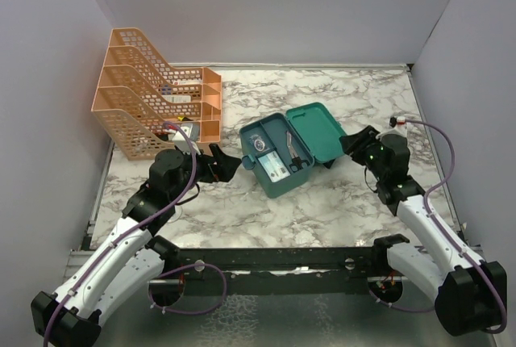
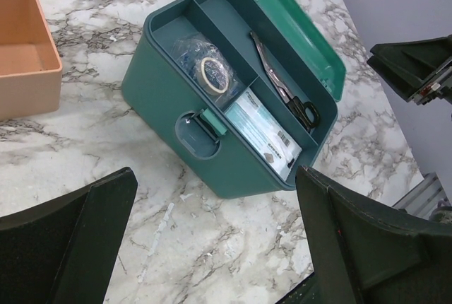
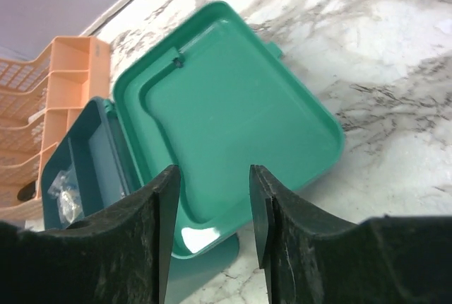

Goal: Organize the medicine kit

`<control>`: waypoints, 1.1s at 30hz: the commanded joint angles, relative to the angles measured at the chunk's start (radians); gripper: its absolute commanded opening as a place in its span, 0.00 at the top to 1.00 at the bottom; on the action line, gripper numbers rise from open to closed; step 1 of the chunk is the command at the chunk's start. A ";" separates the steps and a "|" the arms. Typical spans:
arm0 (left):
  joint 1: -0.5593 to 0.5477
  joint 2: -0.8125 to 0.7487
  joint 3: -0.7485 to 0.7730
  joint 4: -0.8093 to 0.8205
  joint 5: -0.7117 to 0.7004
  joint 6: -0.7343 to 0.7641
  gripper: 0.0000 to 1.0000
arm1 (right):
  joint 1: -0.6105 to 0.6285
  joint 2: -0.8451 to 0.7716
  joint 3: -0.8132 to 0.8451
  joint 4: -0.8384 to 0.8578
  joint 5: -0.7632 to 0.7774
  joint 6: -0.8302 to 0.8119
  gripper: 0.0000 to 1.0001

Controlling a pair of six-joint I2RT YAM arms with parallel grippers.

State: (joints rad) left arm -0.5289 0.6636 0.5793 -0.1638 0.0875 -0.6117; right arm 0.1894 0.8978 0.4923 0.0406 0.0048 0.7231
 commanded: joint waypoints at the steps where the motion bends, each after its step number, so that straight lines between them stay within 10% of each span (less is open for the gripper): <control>1: 0.004 -0.014 -0.015 0.026 0.016 -0.006 0.01 | -0.004 0.048 0.048 -0.141 0.175 0.103 0.53; 11: 0.004 -0.013 -0.007 0.003 0.002 0.000 0.01 | -0.006 0.307 0.137 -0.204 0.114 0.239 0.37; 33: 0.004 0.012 -0.011 0.029 0.000 -0.003 0.01 | -0.019 0.344 0.320 -0.442 0.253 0.108 0.83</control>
State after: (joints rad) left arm -0.5289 0.6716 0.5751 -0.1654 0.0868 -0.6125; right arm 0.1749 1.2713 0.7547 -0.3256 0.1982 0.9424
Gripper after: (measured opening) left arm 0.991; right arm 0.212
